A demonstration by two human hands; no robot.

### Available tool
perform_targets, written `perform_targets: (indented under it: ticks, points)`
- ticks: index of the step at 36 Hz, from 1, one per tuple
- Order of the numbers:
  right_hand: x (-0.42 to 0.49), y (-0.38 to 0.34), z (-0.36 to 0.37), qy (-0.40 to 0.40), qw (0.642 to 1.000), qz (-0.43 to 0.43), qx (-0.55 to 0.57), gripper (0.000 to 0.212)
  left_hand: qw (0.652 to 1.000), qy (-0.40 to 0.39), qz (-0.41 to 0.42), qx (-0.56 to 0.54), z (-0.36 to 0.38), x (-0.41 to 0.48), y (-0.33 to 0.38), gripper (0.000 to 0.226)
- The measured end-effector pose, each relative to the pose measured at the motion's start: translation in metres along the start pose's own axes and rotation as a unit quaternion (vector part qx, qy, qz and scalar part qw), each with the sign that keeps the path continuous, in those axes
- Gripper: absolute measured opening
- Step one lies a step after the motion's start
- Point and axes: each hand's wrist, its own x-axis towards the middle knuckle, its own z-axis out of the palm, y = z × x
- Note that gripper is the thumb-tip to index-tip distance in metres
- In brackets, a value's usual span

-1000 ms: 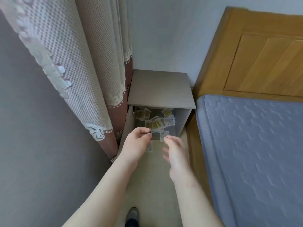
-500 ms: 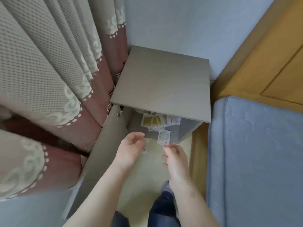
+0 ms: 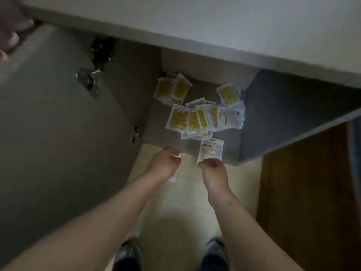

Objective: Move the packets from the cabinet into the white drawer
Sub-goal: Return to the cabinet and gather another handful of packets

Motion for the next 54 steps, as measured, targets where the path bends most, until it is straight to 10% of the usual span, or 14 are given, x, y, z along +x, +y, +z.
perform_targets:
  ticks: [11,32,46,54]
  points:
    - [0.173,0.039,0.031,0.087,0.878,-0.158,-0.442,0.061,0.941,-0.08,0.059,0.324,0.083,0.145,-0.121,0.048]
    - [0.194,0.092,0.018,0.016,0.818,-0.175,-0.548,0.109,0.838,-0.118,0.115,0.521,0.107,0.136,-0.174,0.093]
    - [0.194,0.096,0.014,0.056,0.803,-0.243,-0.542,0.067,0.865,-0.032,0.162,0.475,0.092,0.141,-0.163,0.072]
    - [0.186,0.09,0.021,0.087,0.848,-0.282,-0.44,0.039,0.888,-0.006,0.032,0.459,0.09,0.142,-0.183,0.064]
